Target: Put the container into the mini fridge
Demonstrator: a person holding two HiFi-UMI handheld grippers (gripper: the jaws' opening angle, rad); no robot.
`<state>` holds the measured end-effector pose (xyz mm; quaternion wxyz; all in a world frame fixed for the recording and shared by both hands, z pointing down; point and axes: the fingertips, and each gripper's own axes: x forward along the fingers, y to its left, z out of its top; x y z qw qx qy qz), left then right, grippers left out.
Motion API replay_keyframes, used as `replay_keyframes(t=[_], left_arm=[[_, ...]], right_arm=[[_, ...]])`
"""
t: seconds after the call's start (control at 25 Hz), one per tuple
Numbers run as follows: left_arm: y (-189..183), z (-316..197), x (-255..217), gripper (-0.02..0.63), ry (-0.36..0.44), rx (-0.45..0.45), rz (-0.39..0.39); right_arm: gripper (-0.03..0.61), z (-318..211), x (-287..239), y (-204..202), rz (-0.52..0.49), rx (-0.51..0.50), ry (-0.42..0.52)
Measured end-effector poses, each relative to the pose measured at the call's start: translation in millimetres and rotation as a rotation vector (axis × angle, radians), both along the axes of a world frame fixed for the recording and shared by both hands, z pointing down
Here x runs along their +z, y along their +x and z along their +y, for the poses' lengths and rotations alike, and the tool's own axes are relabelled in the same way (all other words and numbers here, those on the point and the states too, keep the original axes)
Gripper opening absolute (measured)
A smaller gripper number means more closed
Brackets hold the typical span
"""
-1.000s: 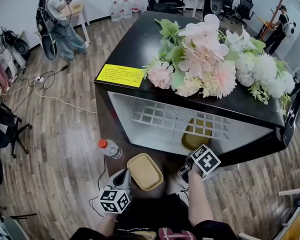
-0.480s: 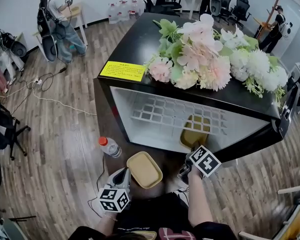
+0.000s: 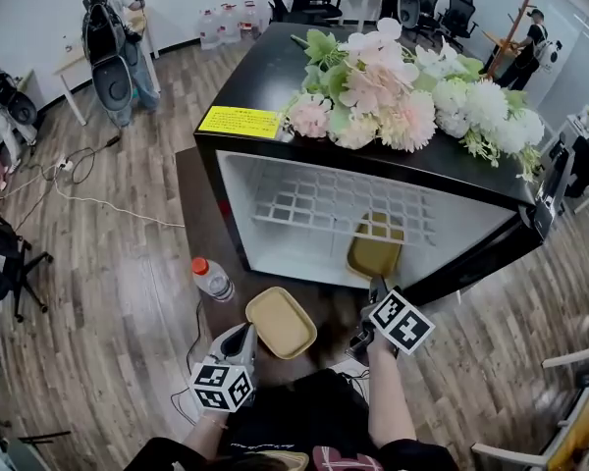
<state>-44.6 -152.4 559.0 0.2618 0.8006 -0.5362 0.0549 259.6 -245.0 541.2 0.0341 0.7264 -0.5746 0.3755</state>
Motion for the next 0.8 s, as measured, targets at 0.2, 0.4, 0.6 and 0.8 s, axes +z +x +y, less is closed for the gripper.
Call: replay_keyframes(t=[0.2,0.4,0.6,0.8], left_arm=[[5.0,10.0,-0.1,0.008,-0.002,0.040,0.009],[4.4,20.4,-3.3,0.008,0.005,0.066,0.006],[-1.2,28.7,-2.5,0.008,0.001,0.093,-0.011],[-6.2,32.5,-2.3,0.008,0.001,0.111,-0.027]], right_arm=[[0.235,26.2,7.4,-13.7,-0.005,-0.046,-0.010],[0.216,44.7,11.9,-29.4,-0.021,-0.096,-0.014],[0.201,53.4,20.6,-69.6,-0.063,-0.251,-0.014],[0.181,66.3,42.9,-116.9,-0.073,-0.465,-0.068]])
